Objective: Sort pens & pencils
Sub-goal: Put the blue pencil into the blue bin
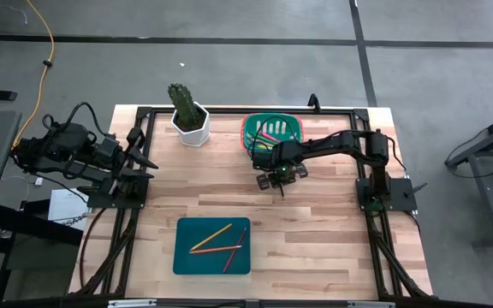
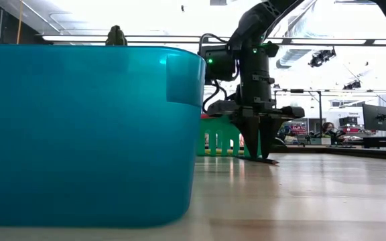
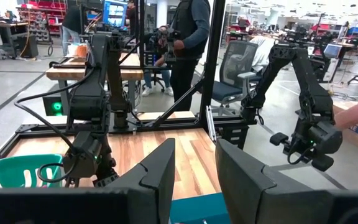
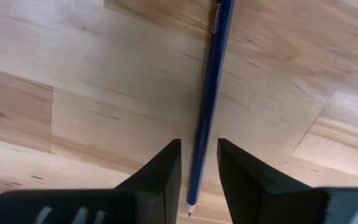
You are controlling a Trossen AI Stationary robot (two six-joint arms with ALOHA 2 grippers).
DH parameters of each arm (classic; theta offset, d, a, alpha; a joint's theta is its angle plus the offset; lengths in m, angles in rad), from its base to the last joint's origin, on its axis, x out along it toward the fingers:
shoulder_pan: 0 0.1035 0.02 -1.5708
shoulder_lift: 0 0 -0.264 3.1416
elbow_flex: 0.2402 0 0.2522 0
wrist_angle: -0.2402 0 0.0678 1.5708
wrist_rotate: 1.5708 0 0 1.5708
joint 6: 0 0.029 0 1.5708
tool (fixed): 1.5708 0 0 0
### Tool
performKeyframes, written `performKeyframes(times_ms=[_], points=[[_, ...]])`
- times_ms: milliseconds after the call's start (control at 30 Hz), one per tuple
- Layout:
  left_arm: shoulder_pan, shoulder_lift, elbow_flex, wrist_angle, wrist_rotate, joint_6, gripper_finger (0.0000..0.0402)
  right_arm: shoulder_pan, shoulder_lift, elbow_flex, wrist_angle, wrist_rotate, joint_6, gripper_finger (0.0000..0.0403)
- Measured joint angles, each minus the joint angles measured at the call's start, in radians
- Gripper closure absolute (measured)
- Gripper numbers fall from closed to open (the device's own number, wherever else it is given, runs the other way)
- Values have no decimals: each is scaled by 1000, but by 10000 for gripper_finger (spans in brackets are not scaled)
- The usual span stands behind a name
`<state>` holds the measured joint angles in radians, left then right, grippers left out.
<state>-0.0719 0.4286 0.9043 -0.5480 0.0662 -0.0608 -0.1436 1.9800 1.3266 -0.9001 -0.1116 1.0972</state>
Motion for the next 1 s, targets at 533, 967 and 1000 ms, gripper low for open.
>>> performKeyframes(times_ms=[533, 967, 1000], points=[[0, 0, 0, 0, 0, 1, 298, 6, 17, 0, 16, 6, 12, 311], [0, 0, 0, 0, 0, 4, 298, 7, 17, 0, 10, 5, 4, 327], [0, 0, 0, 0, 0, 4, 298, 7, 17, 0, 9, 5, 5, 332]])
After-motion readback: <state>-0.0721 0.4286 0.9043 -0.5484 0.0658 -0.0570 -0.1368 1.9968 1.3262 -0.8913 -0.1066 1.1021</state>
